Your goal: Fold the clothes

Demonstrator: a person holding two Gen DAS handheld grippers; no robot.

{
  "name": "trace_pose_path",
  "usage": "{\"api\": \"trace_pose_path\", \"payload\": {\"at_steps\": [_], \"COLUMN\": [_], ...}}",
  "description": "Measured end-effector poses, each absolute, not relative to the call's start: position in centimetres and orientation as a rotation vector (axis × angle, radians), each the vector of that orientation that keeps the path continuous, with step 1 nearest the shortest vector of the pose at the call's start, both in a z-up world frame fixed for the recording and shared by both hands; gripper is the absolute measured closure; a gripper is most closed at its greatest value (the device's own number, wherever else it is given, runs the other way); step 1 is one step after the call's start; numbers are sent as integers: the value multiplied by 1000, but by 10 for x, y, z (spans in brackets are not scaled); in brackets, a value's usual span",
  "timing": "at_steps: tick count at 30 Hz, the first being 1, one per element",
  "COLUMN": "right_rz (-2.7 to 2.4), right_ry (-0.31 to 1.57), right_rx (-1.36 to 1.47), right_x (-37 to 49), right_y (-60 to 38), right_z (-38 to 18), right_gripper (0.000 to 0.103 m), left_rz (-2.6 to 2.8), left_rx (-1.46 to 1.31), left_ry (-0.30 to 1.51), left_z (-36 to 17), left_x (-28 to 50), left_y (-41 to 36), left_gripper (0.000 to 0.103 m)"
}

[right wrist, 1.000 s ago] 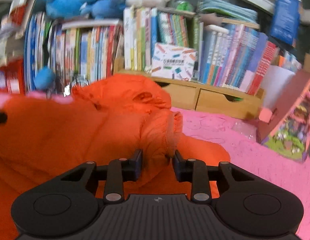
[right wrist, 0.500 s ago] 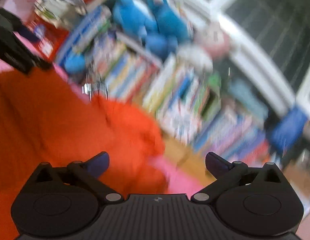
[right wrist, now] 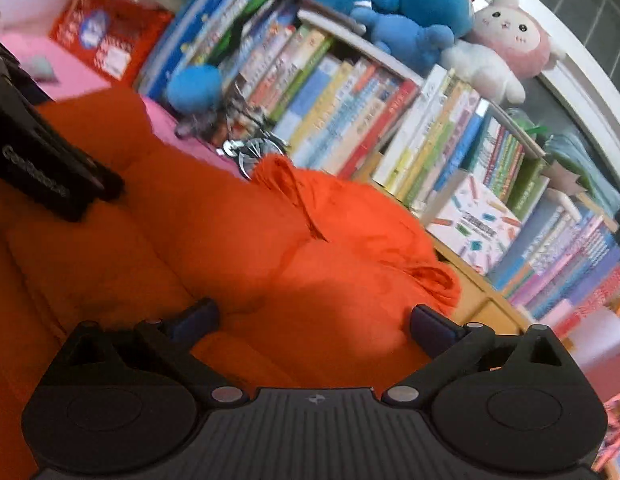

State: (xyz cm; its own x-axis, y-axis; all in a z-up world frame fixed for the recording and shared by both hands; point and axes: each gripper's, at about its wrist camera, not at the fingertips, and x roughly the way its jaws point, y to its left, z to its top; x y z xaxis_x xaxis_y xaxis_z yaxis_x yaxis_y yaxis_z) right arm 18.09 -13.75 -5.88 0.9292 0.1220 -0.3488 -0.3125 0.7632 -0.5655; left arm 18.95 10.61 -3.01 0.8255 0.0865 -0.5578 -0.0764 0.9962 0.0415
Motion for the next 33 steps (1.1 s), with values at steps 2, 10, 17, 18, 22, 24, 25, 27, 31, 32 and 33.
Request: {"api": "trace_pose_path", "payload": {"at_steps": [2, 10, 17, 18, 22, 24, 25, 27, 31, 32, 33], "right_rz": [209, 69, -36, -36, 105, 223, 287, 402, 407, 385, 354], "right_ry": [322, 384, 552, 570, 499, 460, 446, 419, 476, 497, 517], "right_rx": [-691, -727, -492, -431, -177, -7, 79, 216, 173, 126, 75], "right_x": [184, 185, 189, 188, 184, 190, 197, 214, 254, 263, 270], "right_y": [-141, -215, -294, -300, -296, -287, -280, -259, -205, -193, -183], "right_z": [-68, -68, -51, -44, -5, 12, 16, 19, 1, -6, -14], "right_gripper": [1, 1, 2, 3, 6, 6, 6, 8, 20, 22, 23], "left_rz": [99, 123, 124, 130, 103, 100, 113, 135, 178, 198, 218], "left_rx": [5, -4, 15, 11, -95, -129, -131, -136, -135, -102, -68], "left_ry": [610, 633, 612, 600, 518, 463, 437, 422, 488, 502, 515], "left_z": [-32, -37, -34, -31, -4, 8, 12, 10, -10, -15, -21], "left_x": [191, 194, 192, 188, 177, 178, 181, 189, 209, 212, 214], "left_y": [109, 108, 105, 103, 105, 103, 100, 96, 94, 92, 91], "left_gripper": [17, 17, 18, 22, 24, 24, 24, 24, 24, 24, 22]}}
